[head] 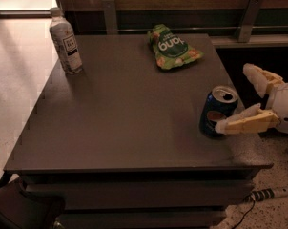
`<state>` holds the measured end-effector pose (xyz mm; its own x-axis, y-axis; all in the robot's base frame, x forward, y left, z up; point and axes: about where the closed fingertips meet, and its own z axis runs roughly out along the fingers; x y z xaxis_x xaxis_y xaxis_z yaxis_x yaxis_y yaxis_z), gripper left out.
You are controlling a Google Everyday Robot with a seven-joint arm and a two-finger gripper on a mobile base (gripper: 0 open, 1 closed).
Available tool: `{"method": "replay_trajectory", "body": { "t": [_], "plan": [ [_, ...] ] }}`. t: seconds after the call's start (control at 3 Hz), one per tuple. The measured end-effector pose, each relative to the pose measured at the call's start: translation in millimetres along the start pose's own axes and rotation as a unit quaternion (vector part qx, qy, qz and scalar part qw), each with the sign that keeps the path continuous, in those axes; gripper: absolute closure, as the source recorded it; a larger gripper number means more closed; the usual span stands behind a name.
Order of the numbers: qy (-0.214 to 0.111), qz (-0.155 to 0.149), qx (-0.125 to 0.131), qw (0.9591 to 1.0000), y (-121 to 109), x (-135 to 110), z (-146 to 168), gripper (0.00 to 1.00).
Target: Move pepsi can near blue plastic bottle
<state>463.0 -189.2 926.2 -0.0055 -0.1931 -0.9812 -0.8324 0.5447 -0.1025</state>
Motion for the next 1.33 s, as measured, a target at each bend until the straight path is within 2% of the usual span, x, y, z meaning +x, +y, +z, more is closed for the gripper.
{"method": "replay_trajectory", "body": {
  "t": [0.33, 0.67, 1.0, 1.33],
  "plan": [
    [-0.005, 0.005, 0.012, 0.9999, 9, 16, 12, 0.0],
    [-0.021, 0.007, 0.022, 0.9995, 10, 31, 32, 0.26],
    [-0.02, 0.004, 0.02, 0.9996, 11, 29, 33, 0.56],
    [-0.02, 0.003, 0.018, 0.9996, 12, 28, 35, 0.78]
  ]
}}
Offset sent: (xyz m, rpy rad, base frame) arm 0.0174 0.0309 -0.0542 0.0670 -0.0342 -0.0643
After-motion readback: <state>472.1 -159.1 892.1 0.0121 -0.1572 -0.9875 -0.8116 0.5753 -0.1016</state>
